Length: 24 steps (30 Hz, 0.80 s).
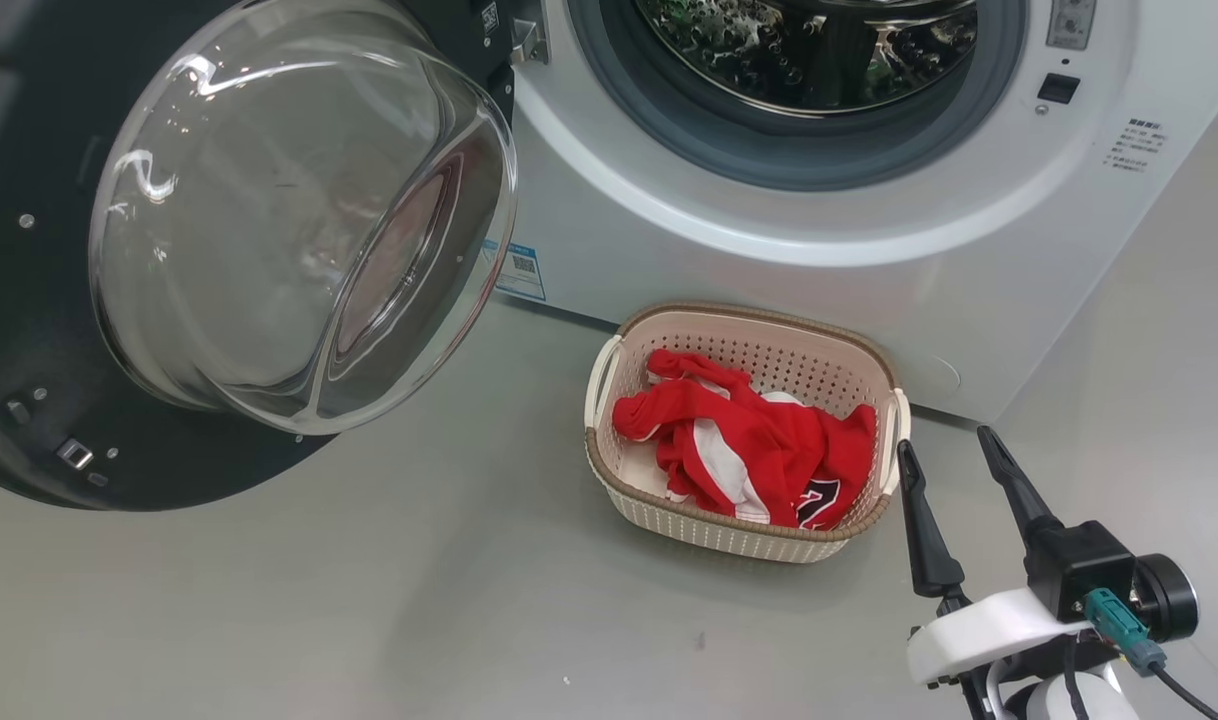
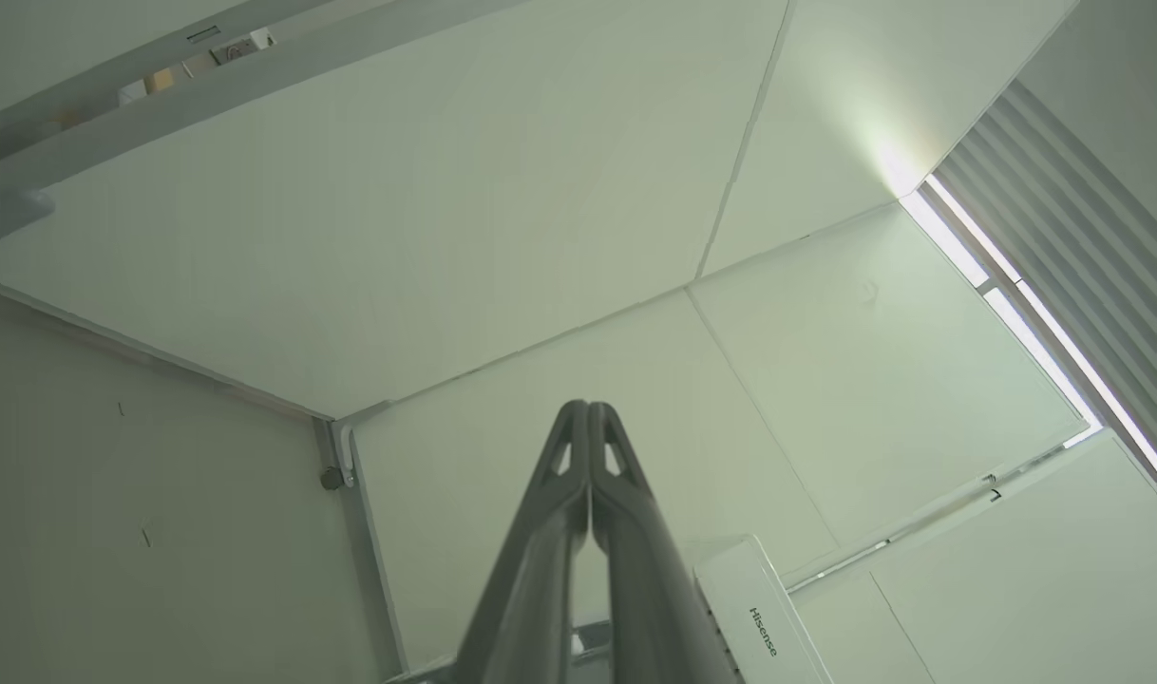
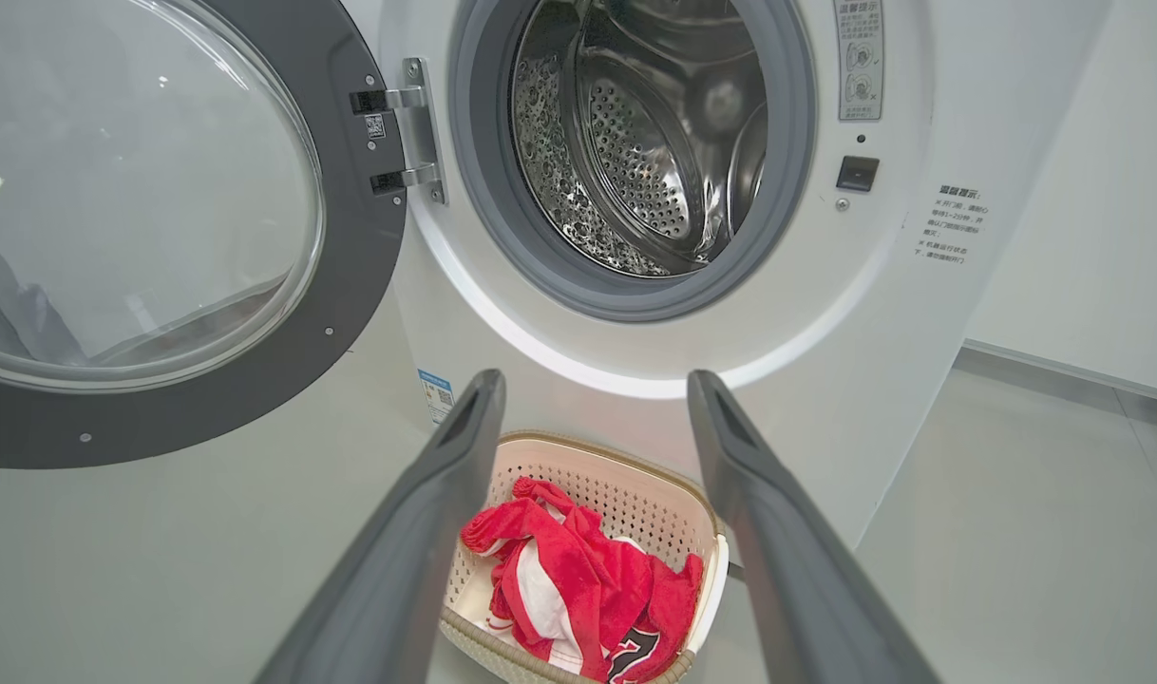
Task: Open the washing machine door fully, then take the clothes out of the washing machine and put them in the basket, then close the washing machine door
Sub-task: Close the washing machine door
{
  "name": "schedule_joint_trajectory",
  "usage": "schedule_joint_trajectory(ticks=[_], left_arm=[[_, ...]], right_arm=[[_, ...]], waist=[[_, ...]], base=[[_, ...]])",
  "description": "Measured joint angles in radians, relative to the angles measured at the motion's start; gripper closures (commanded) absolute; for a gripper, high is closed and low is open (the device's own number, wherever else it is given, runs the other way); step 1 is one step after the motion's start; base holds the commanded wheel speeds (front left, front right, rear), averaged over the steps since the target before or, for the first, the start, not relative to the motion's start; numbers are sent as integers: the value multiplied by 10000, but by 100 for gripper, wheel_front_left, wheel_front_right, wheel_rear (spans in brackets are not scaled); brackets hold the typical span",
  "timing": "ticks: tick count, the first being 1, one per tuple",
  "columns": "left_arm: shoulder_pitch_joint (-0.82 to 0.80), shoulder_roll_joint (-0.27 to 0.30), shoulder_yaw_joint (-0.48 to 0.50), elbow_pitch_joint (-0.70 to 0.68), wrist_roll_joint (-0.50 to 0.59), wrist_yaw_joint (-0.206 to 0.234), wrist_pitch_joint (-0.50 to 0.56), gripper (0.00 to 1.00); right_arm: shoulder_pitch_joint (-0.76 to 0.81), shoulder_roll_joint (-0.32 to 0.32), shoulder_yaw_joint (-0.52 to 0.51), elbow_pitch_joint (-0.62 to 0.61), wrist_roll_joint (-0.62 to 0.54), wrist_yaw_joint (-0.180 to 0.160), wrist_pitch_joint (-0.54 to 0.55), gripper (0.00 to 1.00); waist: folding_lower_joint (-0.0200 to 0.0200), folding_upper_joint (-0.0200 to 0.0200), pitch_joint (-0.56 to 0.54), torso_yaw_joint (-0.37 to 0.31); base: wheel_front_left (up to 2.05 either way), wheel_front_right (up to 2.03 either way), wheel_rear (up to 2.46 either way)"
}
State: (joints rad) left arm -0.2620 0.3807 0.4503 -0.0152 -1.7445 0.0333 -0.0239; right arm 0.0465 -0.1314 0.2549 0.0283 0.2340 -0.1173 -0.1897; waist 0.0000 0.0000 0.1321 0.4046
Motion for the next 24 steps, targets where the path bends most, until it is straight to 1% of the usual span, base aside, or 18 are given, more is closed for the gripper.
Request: schedule_joint_trajectory(ticks=[4,9,16,24], left_arm=[[-242,146,-134,1066,-479,328,495,100],[-294,305,-523,2280,-502,535,1007,100],[-430,539,-1231,3290,-487,591,1739,100],[-594,740,-1946,3870,-399,566,2665,100]], right_arm=[[-184,-46,94,-63,-81,2,98,0],[-373,-92,188,-86,-142,17,194,0],[-400,-90,211,-104,-151,31,305,0],[-417,-90,209,-105,-151,31,307,0]], waist=[[0,0,185,12],[0,0,341,-79],[0,0,447,-227],[0,0,507,-309]], base=[[0,0,0],[0,0,0],[0,0,0],[0,0,0]])
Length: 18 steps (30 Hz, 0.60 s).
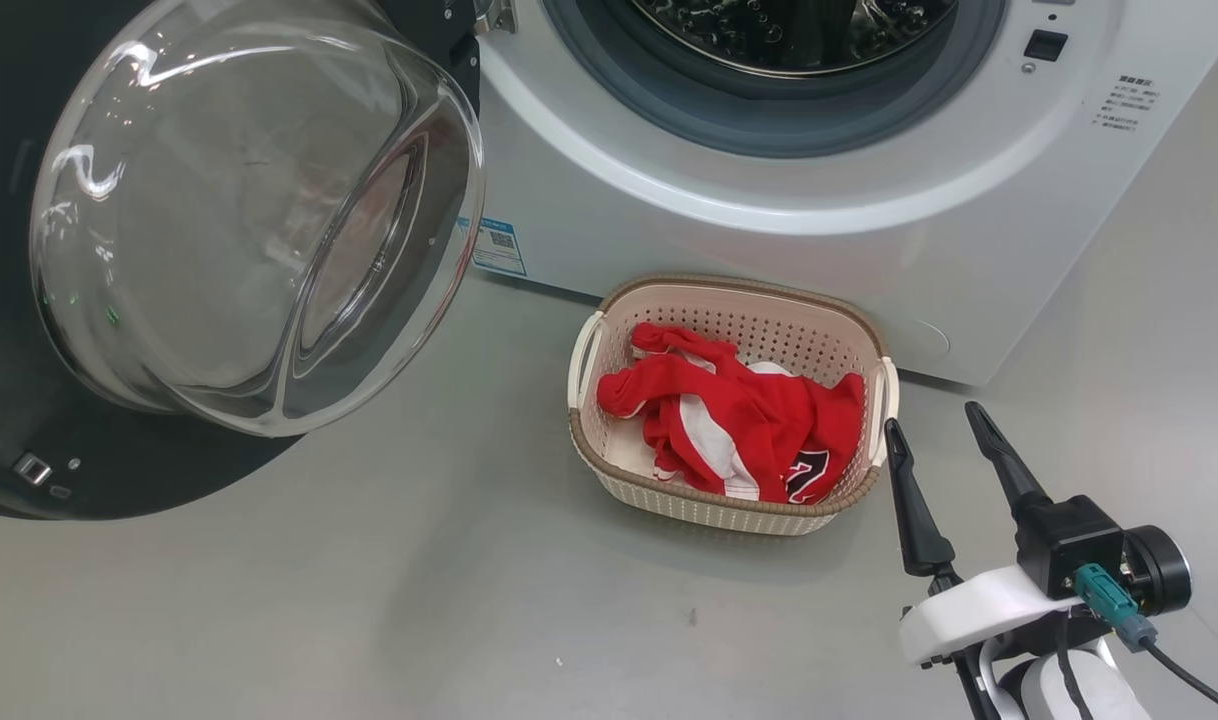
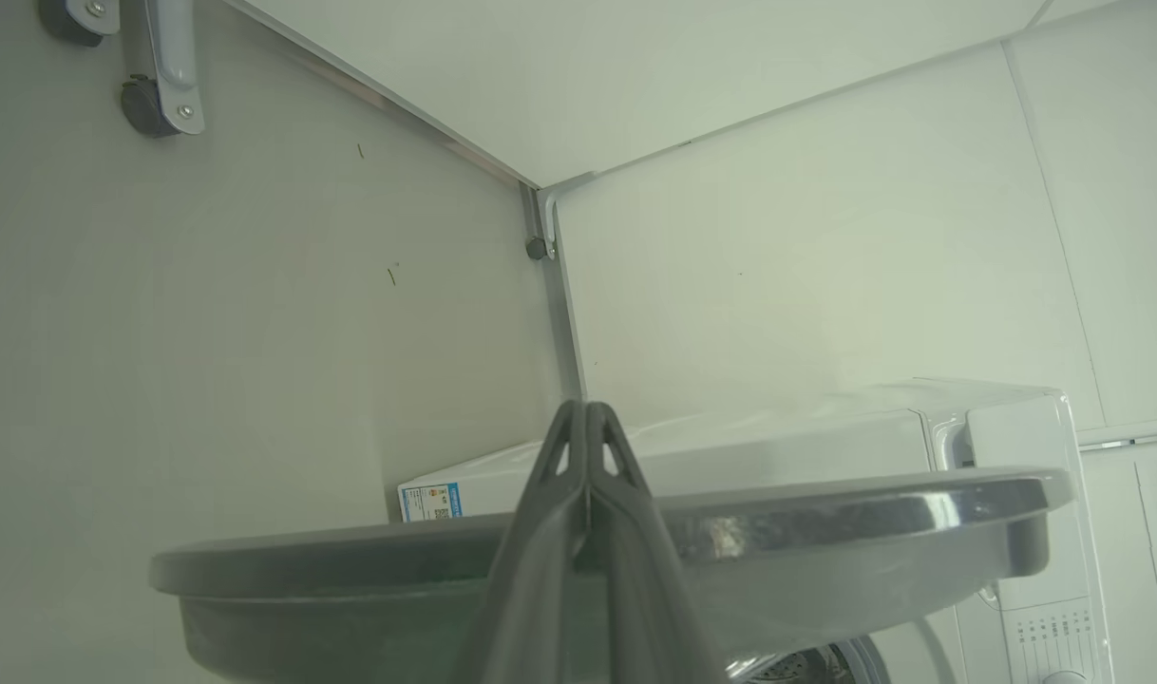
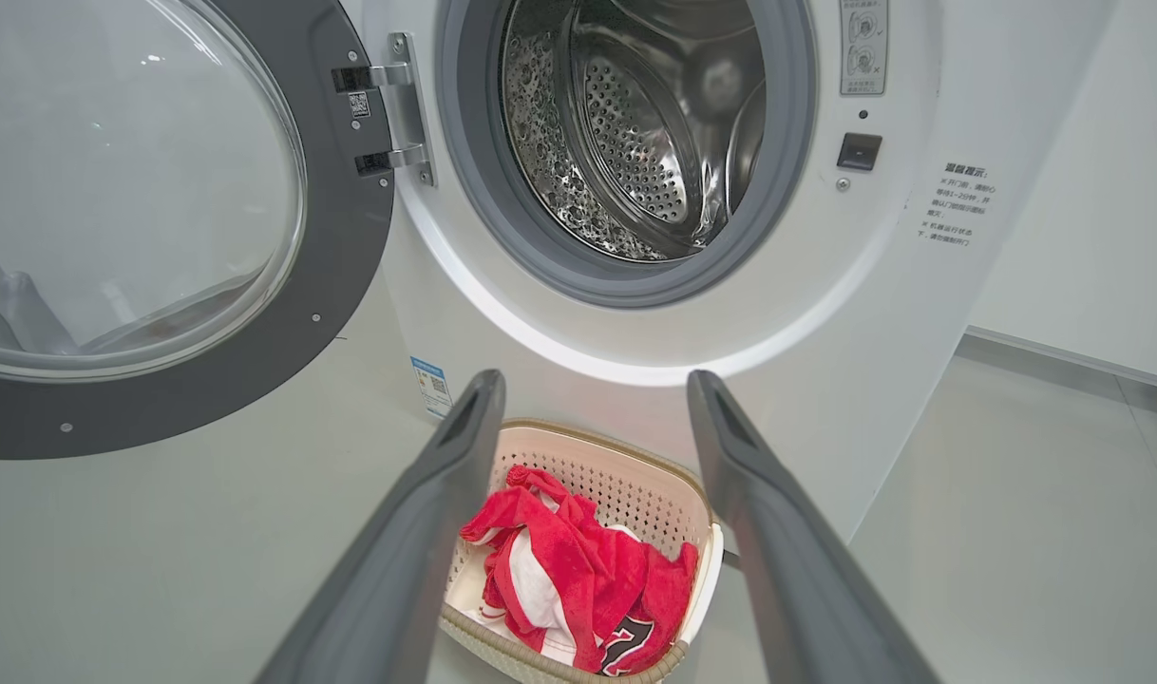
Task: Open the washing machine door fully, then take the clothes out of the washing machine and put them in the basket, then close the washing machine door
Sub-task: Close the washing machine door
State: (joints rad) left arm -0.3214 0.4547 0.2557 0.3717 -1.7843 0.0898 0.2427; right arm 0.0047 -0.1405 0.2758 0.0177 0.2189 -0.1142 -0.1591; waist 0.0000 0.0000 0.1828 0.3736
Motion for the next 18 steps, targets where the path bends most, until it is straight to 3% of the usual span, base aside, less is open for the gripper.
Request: schedule_joint_trajectory(ticks=[18], left_arm=[[-186,311,-479,669,-138,-1112,1705,100]], right_arm=[[-17,-38,12,2,0,0,56,0]], waist=[[0,0,-25,-26]], base=[[0,0,0]])
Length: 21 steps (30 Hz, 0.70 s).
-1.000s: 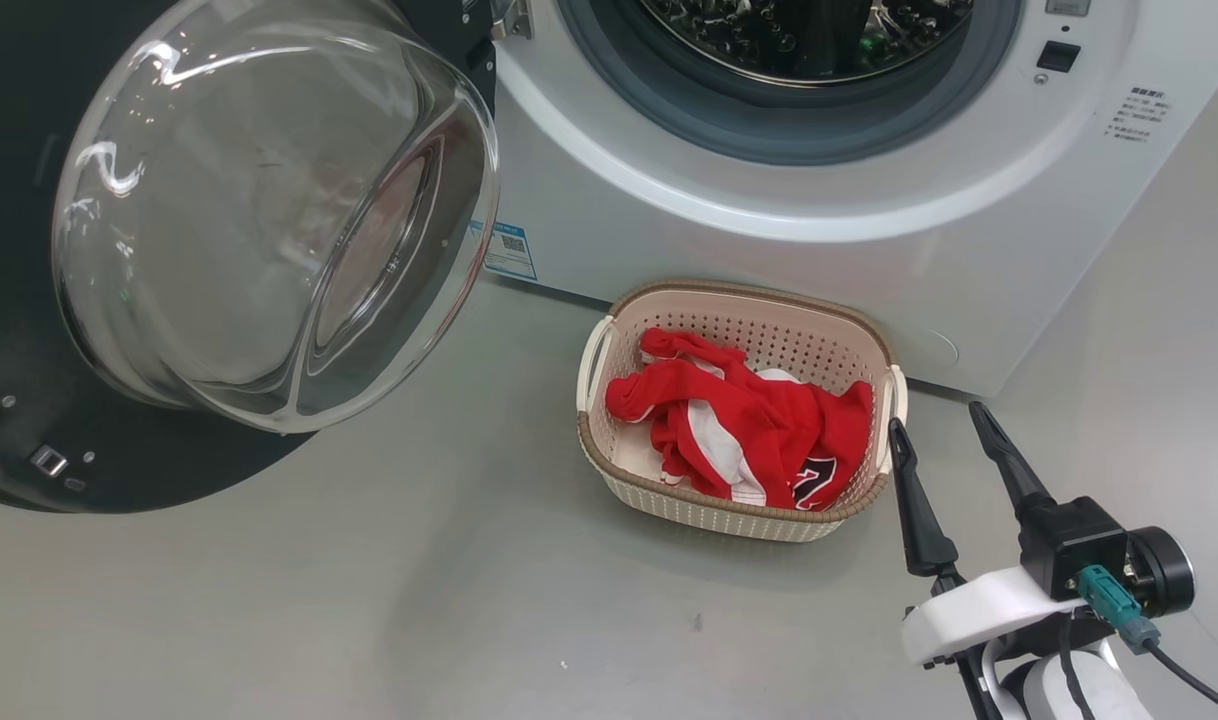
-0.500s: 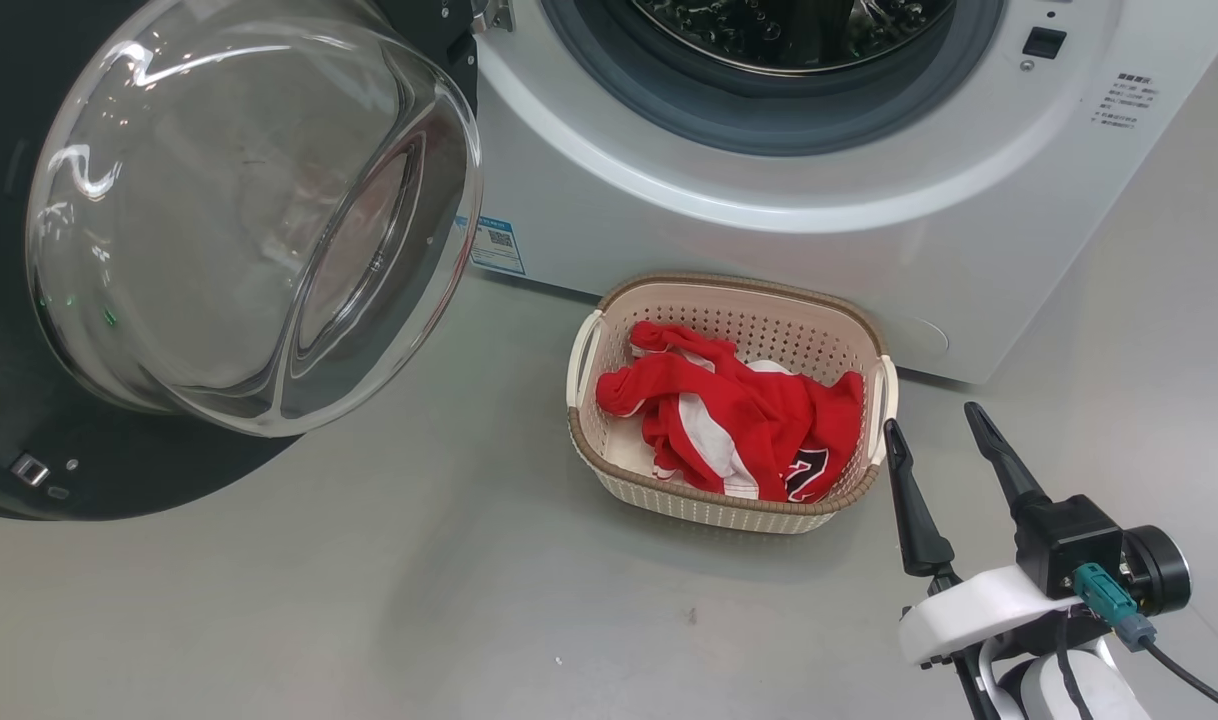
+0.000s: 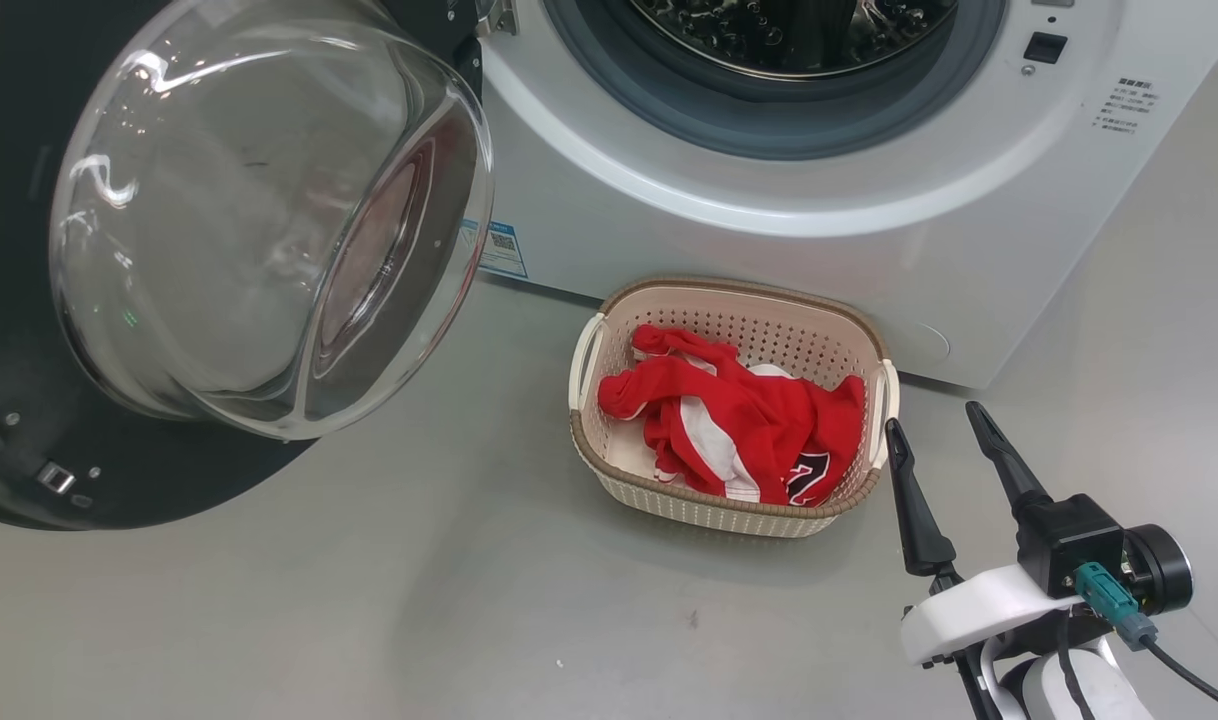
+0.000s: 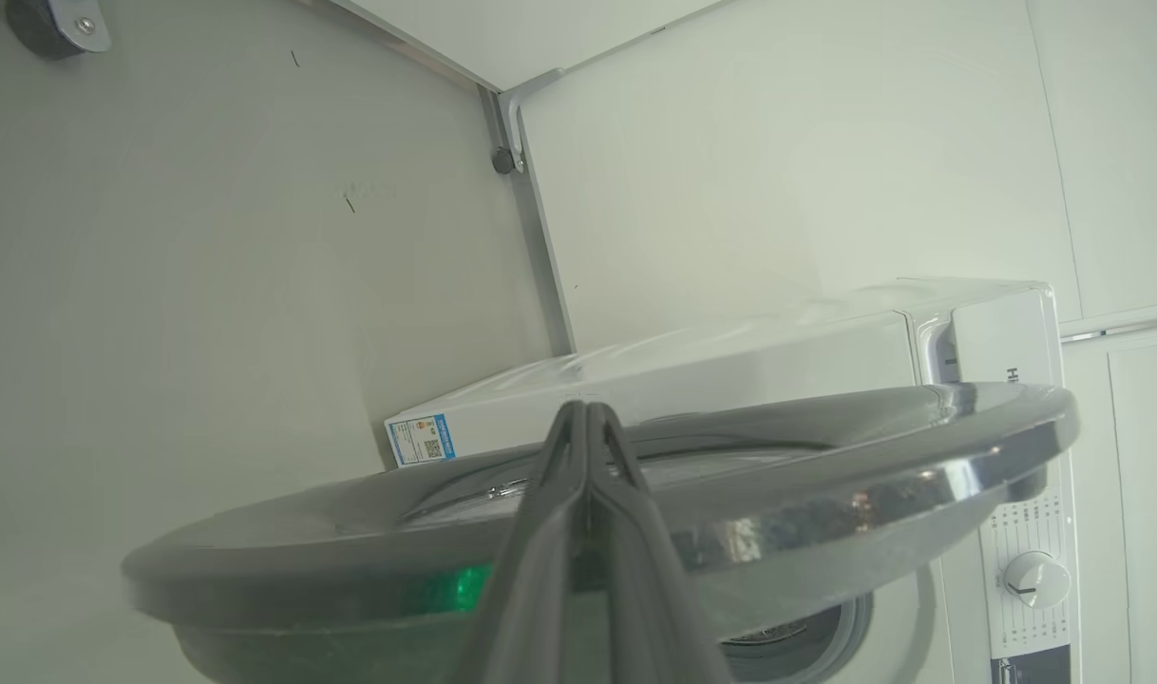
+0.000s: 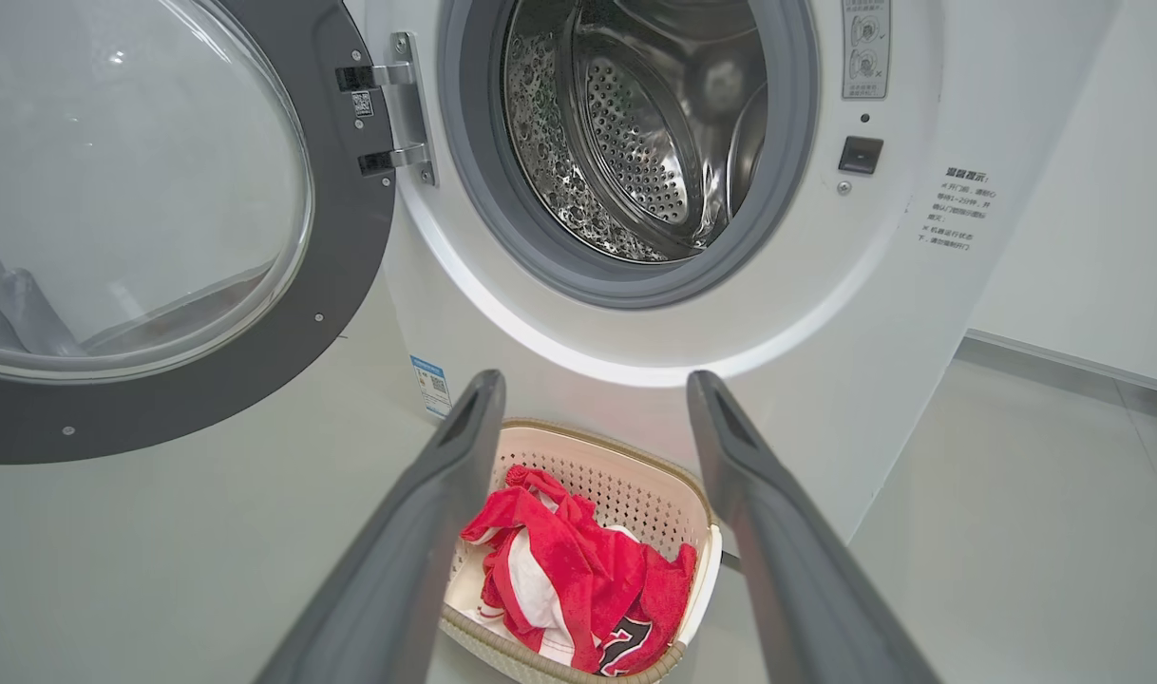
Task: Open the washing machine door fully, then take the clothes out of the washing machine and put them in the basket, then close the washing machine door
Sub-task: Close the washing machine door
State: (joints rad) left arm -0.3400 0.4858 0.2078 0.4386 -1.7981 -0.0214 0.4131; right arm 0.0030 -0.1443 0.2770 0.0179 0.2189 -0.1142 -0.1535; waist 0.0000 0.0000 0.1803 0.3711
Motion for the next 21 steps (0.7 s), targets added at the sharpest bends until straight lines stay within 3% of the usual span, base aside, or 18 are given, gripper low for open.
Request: schedule_joint_trajectory(ticks=[5,21], left_arm=[[15,4,-213,-21,-357,-453,725,100],[557,-378,-823,-725,-589,-909,2322,100]], right_arm=[[0,-2,0,0,0,0,0,0],[-9,2,0,-50,0,0,-2,0]], waist=[[0,0,-45,47],[0,0,-54,162]], base=[[0,0,0],[0,0,0]])
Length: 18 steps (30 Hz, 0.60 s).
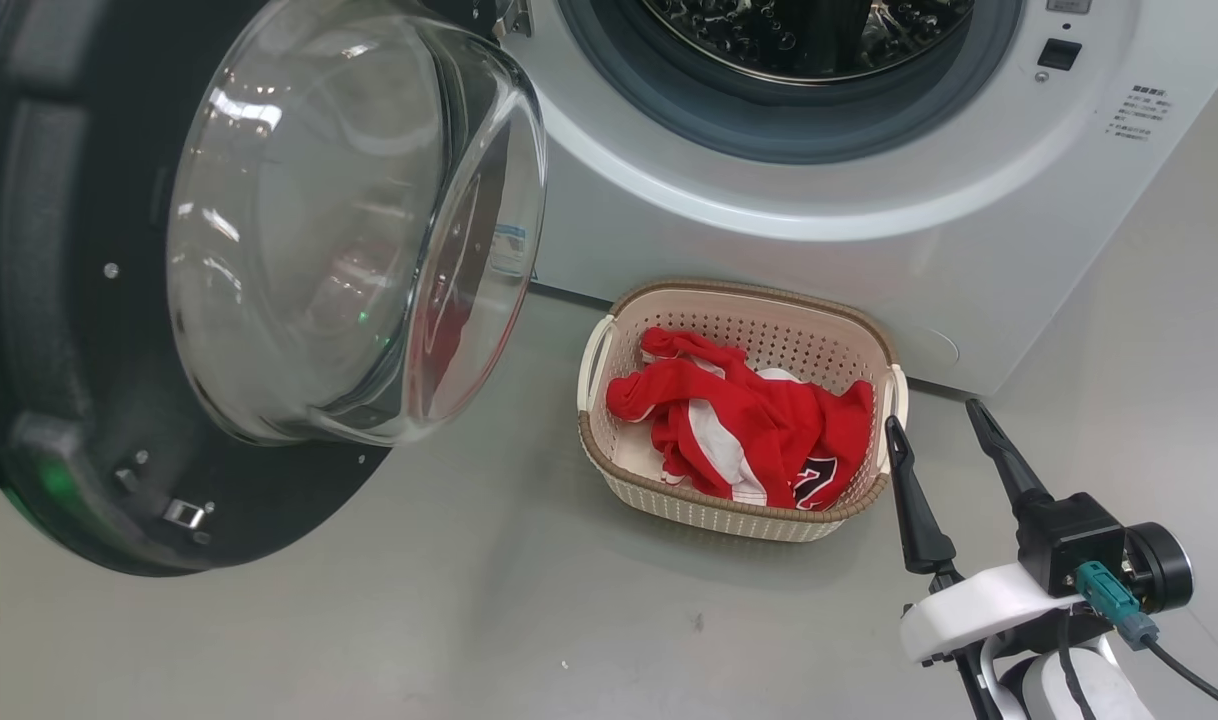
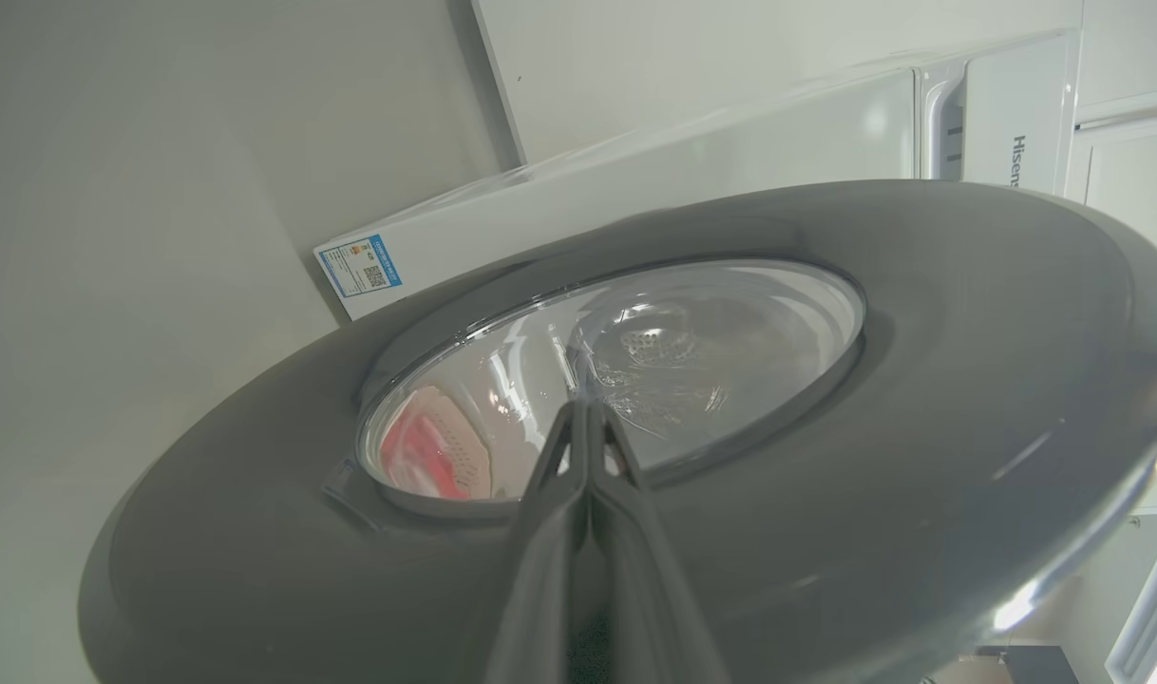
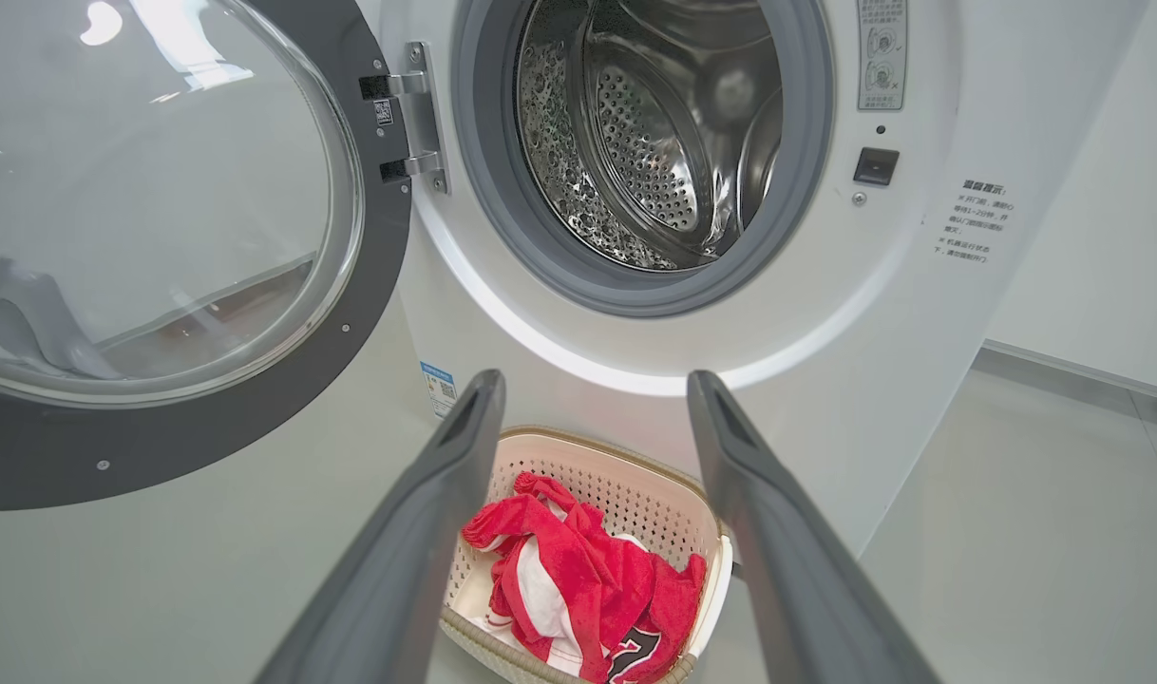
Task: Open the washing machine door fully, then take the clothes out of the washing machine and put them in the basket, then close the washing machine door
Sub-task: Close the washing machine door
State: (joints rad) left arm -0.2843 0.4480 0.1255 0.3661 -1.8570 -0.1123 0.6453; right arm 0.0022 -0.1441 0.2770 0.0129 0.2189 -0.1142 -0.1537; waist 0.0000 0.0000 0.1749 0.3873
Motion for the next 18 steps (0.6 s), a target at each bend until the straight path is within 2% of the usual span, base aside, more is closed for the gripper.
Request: schedule_joint_trajectory(ticks=[11,12,13,18], left_arm=[[571,-278,-387,-800,0,-75,759,100],[714,-313,-424,-1030,-10,-75,865,100],[1058,-867,-805,-2364,-161,-77,1459,100],[1137,-1024,-934,-2938,-180,-75,1649,100]], right_arm=[[-149,113,71,-40,0,0,-12,0],[-149,157,121,-40,0,0,-12,0],[-178,270,253,-54,0,0,-33,0],[-267,374,309,-29,6,0,-105,0]], waist=[[0,0,-155,-78],[0,0,-172,-144],[0,0,-162,-603],[0,0,-125,-932]], base=[[0,0,0],[0,0,0],[0,0,0],[0,0,0]])
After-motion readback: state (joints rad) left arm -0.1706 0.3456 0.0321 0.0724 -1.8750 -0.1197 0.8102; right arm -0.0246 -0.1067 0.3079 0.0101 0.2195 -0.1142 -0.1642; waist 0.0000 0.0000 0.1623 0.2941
